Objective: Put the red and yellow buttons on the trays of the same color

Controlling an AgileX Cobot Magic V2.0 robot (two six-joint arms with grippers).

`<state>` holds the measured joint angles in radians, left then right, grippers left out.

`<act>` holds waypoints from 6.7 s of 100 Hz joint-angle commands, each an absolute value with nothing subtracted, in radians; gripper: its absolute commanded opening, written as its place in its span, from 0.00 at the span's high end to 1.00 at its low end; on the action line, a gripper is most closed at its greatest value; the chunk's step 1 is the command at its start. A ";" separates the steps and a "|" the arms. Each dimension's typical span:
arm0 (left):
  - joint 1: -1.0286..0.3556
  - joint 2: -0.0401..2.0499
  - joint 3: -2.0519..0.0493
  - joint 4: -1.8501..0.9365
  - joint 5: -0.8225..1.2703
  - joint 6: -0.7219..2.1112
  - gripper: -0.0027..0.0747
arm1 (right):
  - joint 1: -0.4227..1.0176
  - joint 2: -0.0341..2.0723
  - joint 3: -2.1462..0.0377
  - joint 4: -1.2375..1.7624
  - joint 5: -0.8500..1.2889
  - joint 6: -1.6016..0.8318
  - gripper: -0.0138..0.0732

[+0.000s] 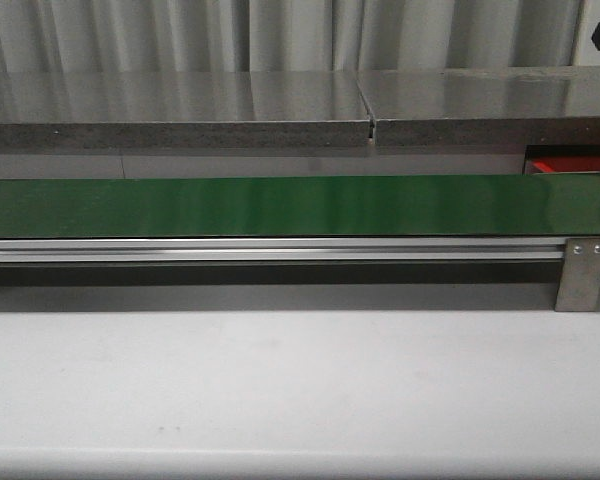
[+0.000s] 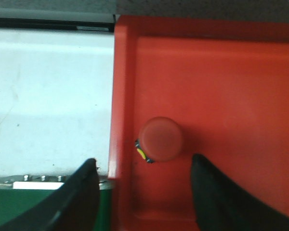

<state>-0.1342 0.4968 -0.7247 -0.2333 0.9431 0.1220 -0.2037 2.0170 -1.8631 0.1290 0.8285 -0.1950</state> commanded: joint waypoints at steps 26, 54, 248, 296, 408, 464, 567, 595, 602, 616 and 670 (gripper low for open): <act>-0.141 0.501 -0.749 -0.251 0.877 0.117 0.99 | -0.123 1.735 -1.663 0.115 0.720 -0.196 0.96; -0.141 0.501 -0.749 -0.251 0.877 0.117 0.99 | -0.088 1.545 -1.450 0.116 0.670 -0.196 0.98; -0.134 0.692 -0.860 -0.175 0.830 -0.021 0.99 | -0.088 0.568 -0.670 0.131 0.537 -0.196 0.98; 0.103 1.007 -1.030 -0.097 0.809 -0.098 0.72 | -0.088 0.568 -0.670 0.131 0.537 -0.196 0.98; 0.513 1.649 -1.397 -0.215 0.921 -0.098 0.30 | -0.088 0.568 -0.670 0.131 0.538 -0.196 0.98; 0.511 1.870 -1.556 -0.224 0.929 -0.094 0.31 | -0.088 0.568 -0.670 0.131 0.538 -0.196 0.98; 0.503 2.011 -1.643 -0.243 0.891 -0.090 0.58 | -0.088 0.568 -0.670 0.131 0.537 -0.196 0.98; 0.503 1.982 -1.643 -0.260 0.929 -0.055 0.59 | -0.088 0.568 -0.670 0.131 0.537 -0.196 0.98; 0.503 1.955 -1.643 -0.263 0.935 -0.055 0.59 | -0.088 0.568 -0.670 0.131 0.537 -0.196 0.98; 0.505 1.891 -1.643 -0.264 0.944 -0.048 0.58 | -0.088 0.568 -0.670 0.131 0.537 -0.196 0.98; 0.425 1.771 -1.643 -0.384 1.025 0.028 0.59 | -0.088 0.568 -0.670 0.131 0.537 -0.196 0.98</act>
